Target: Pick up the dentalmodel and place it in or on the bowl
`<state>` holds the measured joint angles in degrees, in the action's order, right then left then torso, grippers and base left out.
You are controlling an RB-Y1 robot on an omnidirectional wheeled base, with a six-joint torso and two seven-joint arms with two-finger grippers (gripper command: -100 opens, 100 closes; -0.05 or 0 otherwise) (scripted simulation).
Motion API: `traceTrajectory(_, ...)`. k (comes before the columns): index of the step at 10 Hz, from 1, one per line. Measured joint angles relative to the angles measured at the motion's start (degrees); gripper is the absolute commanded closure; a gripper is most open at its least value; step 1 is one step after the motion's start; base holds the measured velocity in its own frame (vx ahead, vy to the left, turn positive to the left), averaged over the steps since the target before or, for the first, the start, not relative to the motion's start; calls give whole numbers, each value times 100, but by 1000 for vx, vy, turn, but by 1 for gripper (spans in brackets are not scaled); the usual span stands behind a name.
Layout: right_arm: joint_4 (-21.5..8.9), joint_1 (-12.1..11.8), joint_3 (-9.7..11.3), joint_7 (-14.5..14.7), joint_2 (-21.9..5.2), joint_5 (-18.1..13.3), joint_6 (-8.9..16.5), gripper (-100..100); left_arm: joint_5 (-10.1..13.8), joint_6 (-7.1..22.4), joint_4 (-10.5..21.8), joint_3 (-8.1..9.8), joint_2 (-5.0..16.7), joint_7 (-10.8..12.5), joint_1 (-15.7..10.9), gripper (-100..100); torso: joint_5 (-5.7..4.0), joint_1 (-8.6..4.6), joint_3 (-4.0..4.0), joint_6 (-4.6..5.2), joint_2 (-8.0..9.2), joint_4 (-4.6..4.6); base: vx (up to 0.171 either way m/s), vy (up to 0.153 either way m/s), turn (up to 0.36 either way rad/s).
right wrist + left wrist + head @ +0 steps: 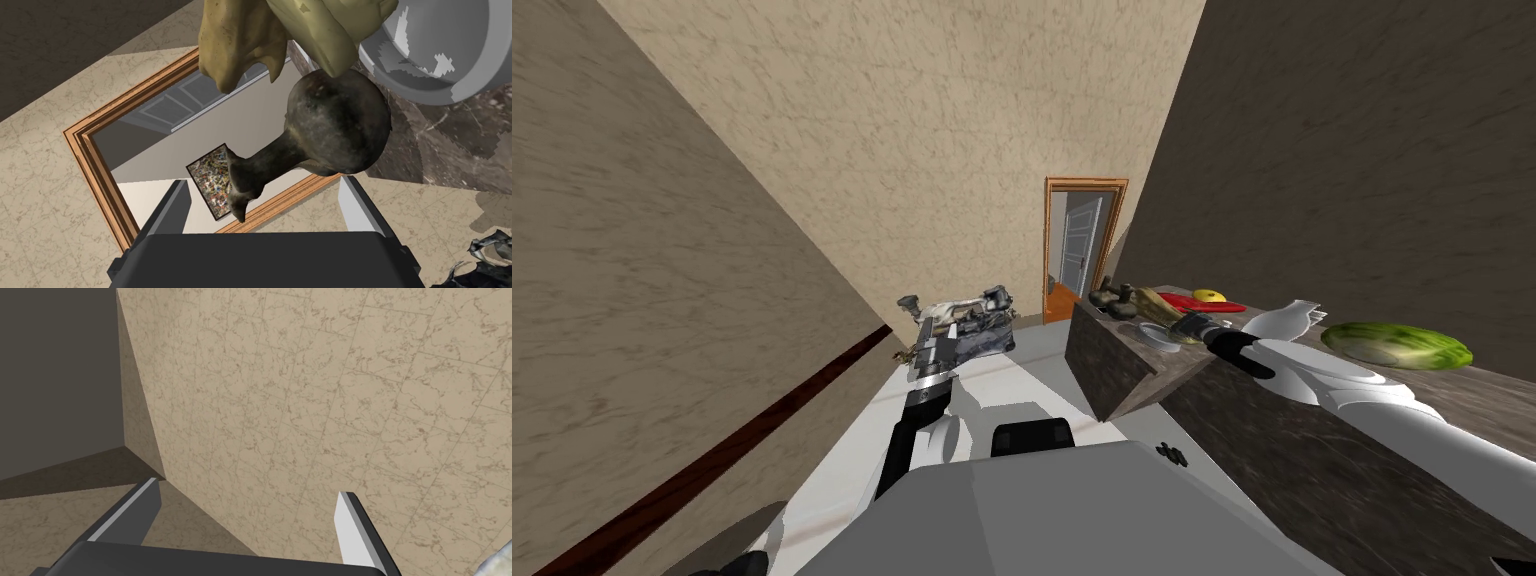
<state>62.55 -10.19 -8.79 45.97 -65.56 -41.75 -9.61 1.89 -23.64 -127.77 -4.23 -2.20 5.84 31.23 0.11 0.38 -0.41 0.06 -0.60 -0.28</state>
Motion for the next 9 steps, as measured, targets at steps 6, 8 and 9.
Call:
traceTrajectory(6, 220, -250, -89, -195, -355, 157, -202, 0, 0, 0, 0, 0, 1, 0, -1, 0, -9, -32, 17, -1, 30, 6, 28, 17, -47)
traceTrajectory(8, 220, -250, -89, -195, -355, 157, -202, 0, 0, 0, 0, 0, 1, 0, -1, 0, -9, -34, 18, -1, 32, 7, 0, 0, 0)
traceTrajectory(9, 220, -250, -89, -195, -355, 157, -202, 0, 0, 0, 0, 0, 1, 0, -1, 0, -9, -34, 18, -1, 33, 7, 0, 0, 0)
